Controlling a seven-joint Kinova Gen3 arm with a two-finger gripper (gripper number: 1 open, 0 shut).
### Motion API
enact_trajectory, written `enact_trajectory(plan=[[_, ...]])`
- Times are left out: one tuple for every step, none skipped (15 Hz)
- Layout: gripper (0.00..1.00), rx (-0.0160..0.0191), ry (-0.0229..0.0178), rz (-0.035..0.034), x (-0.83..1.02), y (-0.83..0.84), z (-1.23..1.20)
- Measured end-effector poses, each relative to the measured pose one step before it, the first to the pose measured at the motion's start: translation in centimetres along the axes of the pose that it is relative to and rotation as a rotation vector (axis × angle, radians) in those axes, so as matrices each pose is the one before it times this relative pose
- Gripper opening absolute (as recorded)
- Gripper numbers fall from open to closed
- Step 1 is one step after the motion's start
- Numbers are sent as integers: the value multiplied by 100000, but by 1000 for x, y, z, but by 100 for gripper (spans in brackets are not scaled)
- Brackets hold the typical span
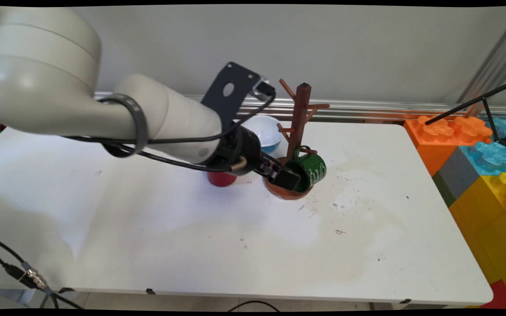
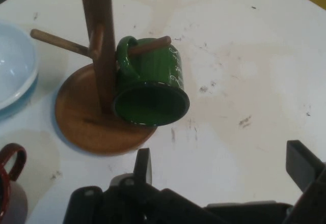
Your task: Pick up the green mug from the rack
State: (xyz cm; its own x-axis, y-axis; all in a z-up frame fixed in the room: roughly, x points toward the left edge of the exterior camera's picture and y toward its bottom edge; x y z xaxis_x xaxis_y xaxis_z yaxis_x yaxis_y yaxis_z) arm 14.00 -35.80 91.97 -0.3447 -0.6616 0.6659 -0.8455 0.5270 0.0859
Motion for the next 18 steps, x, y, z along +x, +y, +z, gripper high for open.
enact_trajectory(plan=[[100,567,9,-842,-78,169,648],[100,516,7,-709,-44,134,692],[100,396,107,-692,-48,79,596],[100,506,21,-720,-75,80,722],[100,388,8,-587,-62,41,611],[100,219,37,-376,-38,22,405],[100,417,44,-602,-71,5,686],[100,252,50,-367,-52,-11,567],[100,247,58,-379,-50,-30,621],[100,211,25,-224,-42,-20,499],[100,195,11,-227,-49,-38,525],[100,169,2,-233,-54,-32,538],[100,34,14,-73,-21,-3,301],[100,72,16,-110,-37,-17,373],[100,-62,-20,-64,-50,14,311],[100,-140,-47,-28,-48,23,223],[100,-249,28,89,-49,44,261],[100,-329,84,109,-50,49,268]])
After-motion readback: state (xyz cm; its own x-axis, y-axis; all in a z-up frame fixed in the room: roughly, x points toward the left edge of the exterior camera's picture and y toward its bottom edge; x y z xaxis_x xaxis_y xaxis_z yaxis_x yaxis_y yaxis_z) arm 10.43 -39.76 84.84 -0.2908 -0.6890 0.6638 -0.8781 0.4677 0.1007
